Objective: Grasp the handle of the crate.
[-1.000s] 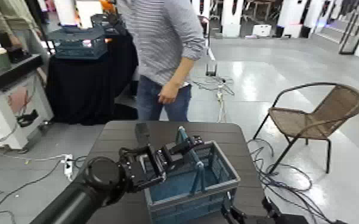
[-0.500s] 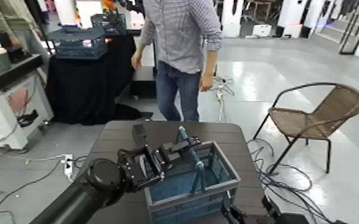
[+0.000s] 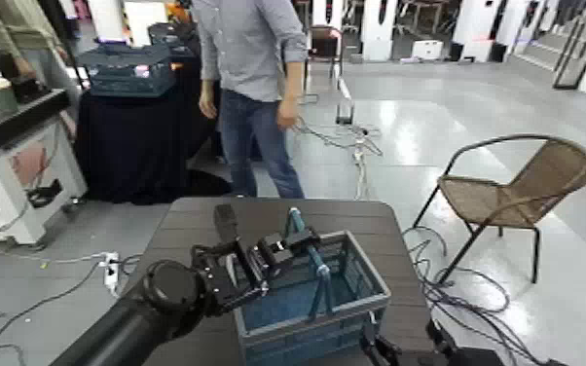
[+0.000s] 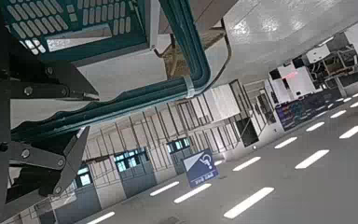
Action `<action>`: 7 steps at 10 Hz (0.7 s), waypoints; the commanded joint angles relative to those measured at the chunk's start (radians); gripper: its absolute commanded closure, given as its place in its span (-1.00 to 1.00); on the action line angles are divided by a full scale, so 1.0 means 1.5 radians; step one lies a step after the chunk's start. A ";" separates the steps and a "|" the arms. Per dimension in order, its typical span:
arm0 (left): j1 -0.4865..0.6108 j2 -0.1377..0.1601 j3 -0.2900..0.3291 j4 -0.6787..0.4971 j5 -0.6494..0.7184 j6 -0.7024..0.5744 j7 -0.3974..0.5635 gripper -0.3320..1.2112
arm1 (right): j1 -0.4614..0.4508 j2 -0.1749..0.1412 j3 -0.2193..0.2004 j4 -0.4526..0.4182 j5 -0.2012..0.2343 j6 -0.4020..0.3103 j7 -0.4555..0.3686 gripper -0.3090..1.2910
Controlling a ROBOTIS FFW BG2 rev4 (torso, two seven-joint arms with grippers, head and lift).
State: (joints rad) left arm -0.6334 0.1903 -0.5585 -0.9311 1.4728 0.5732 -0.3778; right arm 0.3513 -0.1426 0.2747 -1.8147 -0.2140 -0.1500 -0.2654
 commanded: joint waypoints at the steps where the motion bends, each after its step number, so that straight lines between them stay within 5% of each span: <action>1: 0.004 0.001 0.000 0.000 0.000 0.003 -0.009 0.98 | 0.001 0.000 -0.001 0.000 -0.002 0.001 -0.001 -0.42; 7: 0.044 0.016 0.026 -0.097 0.000 0.044 -0.015 0.98 | 0.006 0.002 -0.006 -0.002 -0.004 0.006 -0.002 -0.42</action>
State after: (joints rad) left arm -0.5767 0.2108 -0.5263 -1.0552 1.4725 0.6331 -0.4003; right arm 0.3587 -0.1395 0.2664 -1.8155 -0.2194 -0.1420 -0.2680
